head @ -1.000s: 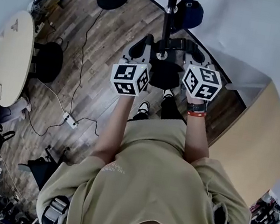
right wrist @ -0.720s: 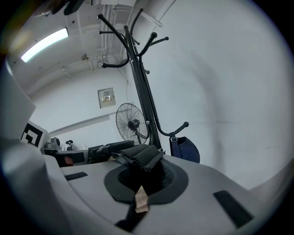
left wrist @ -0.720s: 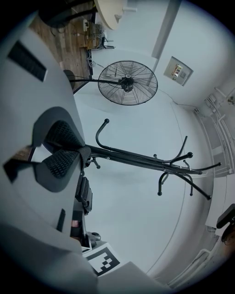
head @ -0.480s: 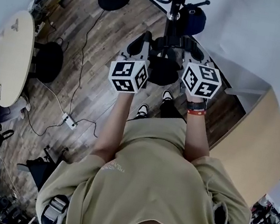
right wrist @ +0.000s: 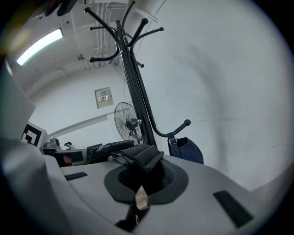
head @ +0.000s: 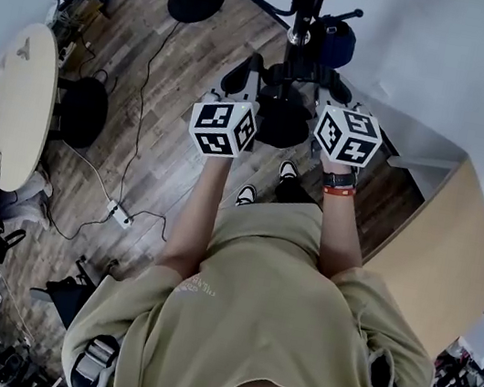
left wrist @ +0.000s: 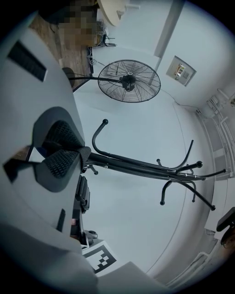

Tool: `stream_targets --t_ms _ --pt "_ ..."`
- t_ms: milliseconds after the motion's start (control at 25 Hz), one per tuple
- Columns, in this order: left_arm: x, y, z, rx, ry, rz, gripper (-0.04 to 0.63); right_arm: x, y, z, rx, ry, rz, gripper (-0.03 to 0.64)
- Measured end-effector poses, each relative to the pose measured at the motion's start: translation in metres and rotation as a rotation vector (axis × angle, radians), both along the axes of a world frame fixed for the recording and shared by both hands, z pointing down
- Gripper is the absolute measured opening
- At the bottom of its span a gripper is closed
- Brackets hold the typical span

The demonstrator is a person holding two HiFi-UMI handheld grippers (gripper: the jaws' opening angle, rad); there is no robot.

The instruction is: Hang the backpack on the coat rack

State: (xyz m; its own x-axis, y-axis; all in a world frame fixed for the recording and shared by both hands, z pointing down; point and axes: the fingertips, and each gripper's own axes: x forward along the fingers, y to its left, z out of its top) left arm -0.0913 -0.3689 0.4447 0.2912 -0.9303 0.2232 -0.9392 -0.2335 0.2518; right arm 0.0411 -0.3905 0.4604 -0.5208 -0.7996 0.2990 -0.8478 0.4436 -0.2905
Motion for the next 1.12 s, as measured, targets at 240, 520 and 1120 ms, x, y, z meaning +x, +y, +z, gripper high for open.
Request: stream_targets --t_ms 240,520,1120 --pt "0.003 -0.009 0.017 -0.028 0.012 0.004 0.026 0.006 -0.010 0.016 -0.025 0.002 0.016 0.014" --pt "0.001 -0.015 0.029 -0.053 0.027 0.007 0.026 0.010 -0.018 0.026 -0.050 0.009 0.033 0.014" --pt "0.003 -0.012 0.072 -0.134 0.017 0.043 0.026 0.007 -0.012 0.072 -0.147 0.030 0.049 0.015"
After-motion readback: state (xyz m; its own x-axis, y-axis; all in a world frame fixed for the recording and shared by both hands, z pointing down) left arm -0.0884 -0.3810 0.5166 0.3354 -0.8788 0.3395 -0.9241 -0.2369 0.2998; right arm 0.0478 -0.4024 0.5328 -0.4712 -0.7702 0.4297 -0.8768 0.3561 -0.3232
